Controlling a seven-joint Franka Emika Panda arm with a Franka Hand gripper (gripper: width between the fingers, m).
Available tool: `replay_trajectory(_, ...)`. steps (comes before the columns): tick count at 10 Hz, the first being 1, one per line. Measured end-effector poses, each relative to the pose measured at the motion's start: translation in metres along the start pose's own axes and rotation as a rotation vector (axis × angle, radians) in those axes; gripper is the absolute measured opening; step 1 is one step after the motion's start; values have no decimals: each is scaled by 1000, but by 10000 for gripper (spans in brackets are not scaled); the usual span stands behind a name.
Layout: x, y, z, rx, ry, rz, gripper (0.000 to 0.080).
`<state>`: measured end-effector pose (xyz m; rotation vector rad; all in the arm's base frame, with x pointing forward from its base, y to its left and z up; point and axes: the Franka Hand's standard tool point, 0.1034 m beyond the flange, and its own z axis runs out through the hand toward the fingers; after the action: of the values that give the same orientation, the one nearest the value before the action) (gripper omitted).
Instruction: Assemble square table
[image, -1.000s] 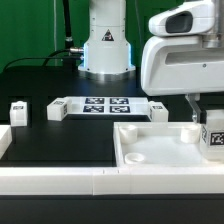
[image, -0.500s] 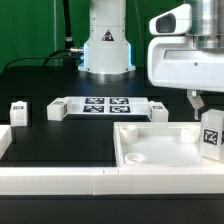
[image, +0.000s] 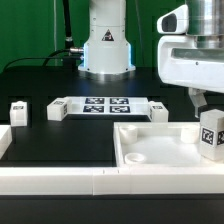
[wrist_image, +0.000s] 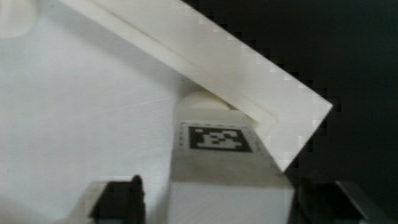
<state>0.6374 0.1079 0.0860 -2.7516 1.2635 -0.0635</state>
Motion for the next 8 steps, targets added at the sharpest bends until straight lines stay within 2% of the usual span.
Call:
replay_trajectory(1,0,0,0,0,0,-19,478)
replay_trajectory(2,0,0,1,-1,1,-89,610)
replay_trajectory(3,0,0,1,-1,0,-172,637)
replay_trajectory(8,0,0,-1,-18,-6,-733,649)
